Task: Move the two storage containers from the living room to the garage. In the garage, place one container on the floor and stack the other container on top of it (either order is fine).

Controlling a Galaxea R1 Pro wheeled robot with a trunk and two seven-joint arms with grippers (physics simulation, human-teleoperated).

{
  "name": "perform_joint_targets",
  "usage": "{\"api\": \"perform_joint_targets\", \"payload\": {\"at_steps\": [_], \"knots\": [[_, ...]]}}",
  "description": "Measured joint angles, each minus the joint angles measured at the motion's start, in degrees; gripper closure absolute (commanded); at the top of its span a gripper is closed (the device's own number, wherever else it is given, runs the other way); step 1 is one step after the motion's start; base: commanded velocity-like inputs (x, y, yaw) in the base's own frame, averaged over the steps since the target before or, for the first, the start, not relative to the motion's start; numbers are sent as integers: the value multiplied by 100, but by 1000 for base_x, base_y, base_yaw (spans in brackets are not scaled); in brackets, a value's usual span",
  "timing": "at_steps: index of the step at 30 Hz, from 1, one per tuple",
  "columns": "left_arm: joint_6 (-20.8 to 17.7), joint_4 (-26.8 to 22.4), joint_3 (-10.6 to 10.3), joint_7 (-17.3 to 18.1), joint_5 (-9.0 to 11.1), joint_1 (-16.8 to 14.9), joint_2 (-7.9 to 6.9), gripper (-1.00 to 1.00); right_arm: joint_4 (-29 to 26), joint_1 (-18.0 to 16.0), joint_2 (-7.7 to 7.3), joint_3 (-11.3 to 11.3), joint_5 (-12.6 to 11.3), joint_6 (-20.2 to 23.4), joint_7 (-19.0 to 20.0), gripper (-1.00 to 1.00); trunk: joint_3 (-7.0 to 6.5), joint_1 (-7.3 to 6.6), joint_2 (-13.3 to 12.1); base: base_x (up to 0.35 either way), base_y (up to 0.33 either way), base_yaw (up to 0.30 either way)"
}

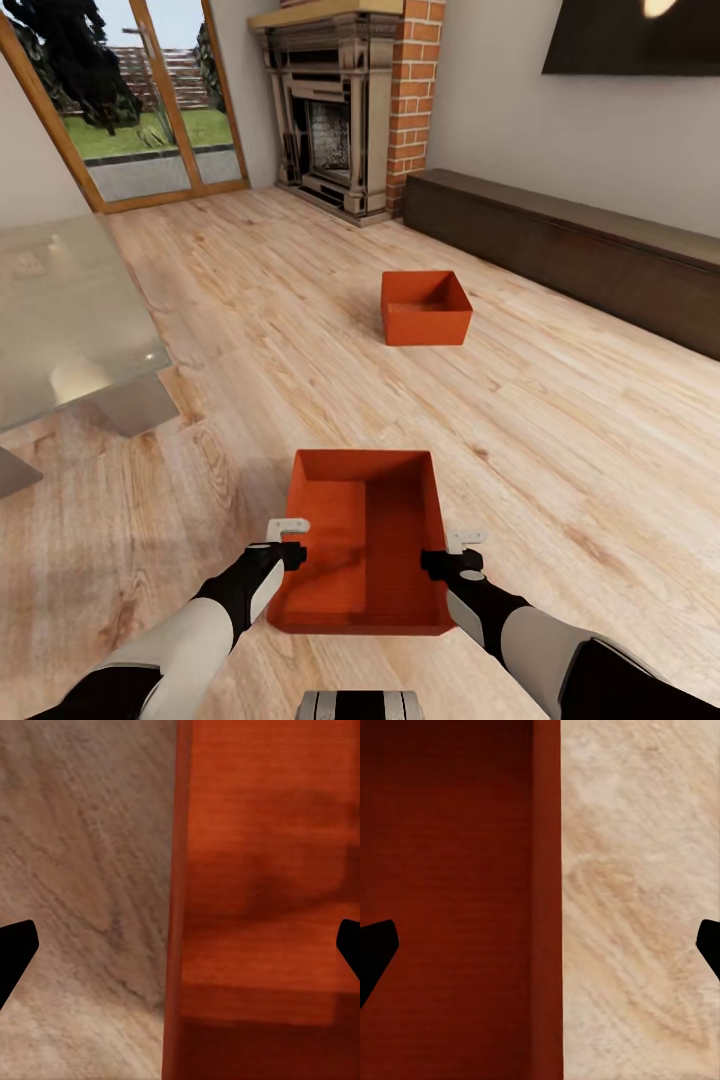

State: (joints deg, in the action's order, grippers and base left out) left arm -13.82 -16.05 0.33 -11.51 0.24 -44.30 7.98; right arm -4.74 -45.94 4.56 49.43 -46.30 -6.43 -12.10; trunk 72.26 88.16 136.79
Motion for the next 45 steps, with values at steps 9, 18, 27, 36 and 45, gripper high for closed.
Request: {"api": "perform_joint_targets", "payload": {"at_steps": [9,18,27,36,45], "knots": [[0,0,0,0,0,0,-6,-100,0,0,0,0,2,0,0,-100,162,198,361,0,0,0],[0,0,0,0,0,0,-10,-100,0,0,0,1,4,0,0,-100,180,220,403,0,0,0],[0,-2,0,0,0,0,-26,-100,0,0,0,1,9,0,0,-100,180,220,403,0,0,0],[0,0,0,0,0,0,-26,-100,0,0,-4,3,9,-5,0,-100,251,308,561,0,0,0],[0,0,0,0,0,0,-26,-100,0,0,-9,6,9,-4,0,-100,270,330,603,0,0,0]]}}
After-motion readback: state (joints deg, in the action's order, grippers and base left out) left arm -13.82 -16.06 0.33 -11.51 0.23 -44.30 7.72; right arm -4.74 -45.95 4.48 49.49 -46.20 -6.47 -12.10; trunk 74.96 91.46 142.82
